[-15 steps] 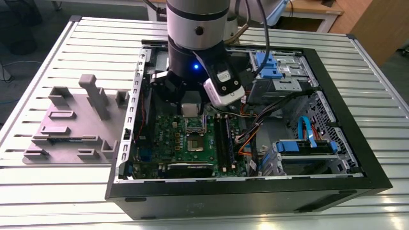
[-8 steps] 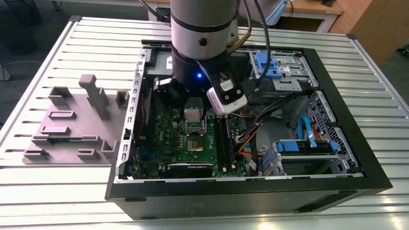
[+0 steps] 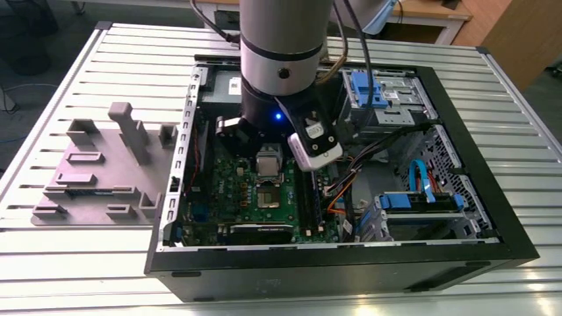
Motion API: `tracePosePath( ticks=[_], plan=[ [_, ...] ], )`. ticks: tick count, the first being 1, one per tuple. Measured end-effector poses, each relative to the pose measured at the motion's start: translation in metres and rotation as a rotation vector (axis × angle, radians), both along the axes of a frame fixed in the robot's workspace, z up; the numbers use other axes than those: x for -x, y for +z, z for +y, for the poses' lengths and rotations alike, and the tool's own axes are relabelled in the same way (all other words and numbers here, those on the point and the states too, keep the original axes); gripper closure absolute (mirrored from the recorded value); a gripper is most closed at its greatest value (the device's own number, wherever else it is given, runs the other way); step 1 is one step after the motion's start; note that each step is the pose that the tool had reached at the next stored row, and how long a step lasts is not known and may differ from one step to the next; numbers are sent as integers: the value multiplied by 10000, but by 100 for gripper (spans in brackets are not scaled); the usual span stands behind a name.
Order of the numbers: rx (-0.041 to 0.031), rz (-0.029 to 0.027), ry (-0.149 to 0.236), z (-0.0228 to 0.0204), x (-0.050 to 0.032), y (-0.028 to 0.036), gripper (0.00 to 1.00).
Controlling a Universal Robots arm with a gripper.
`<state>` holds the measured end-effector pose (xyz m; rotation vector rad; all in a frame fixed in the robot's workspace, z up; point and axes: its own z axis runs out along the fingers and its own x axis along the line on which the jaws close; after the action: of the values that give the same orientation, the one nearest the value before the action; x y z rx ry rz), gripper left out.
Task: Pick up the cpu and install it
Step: 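Place the cpu into insertion slot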
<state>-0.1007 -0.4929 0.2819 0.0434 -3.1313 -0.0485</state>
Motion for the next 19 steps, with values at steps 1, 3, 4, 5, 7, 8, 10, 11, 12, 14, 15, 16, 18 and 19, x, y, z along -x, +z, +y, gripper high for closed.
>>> tracePosePath(
  ticks=[1,3,4,5,7,8,10,11,12,14,15,16,18,19],
  plan=[
    [1,1,-14,-7,-7,-17,53],
    [-2,0,-39,-17,-27,-55,53],
    [-2,1,-49,-21,-38,-73,53],
    [-2,1,-60,-24,-49,-90,53],
    [-3,1,-87,-29,-67,-127,53],
    [-3,1,-105,-32,-75,-145,53],
    [-4,1,-140,-37,-91,-181,53],
    [-3,2,-156,-40,-98,-200,53],
    [-3,3,-170,-42,-104,-218,53],
    [-3,4,-197,-50,-115,-253,53],
    [-3,5,-209,-55,-121,-270,53],
    [-2,6,-221,-60,-126,-287,53],
    [-3,11,-237,-70,-142,-317,53],
    [-3,12,-244,-73,-147,-327,53]
  ],
)
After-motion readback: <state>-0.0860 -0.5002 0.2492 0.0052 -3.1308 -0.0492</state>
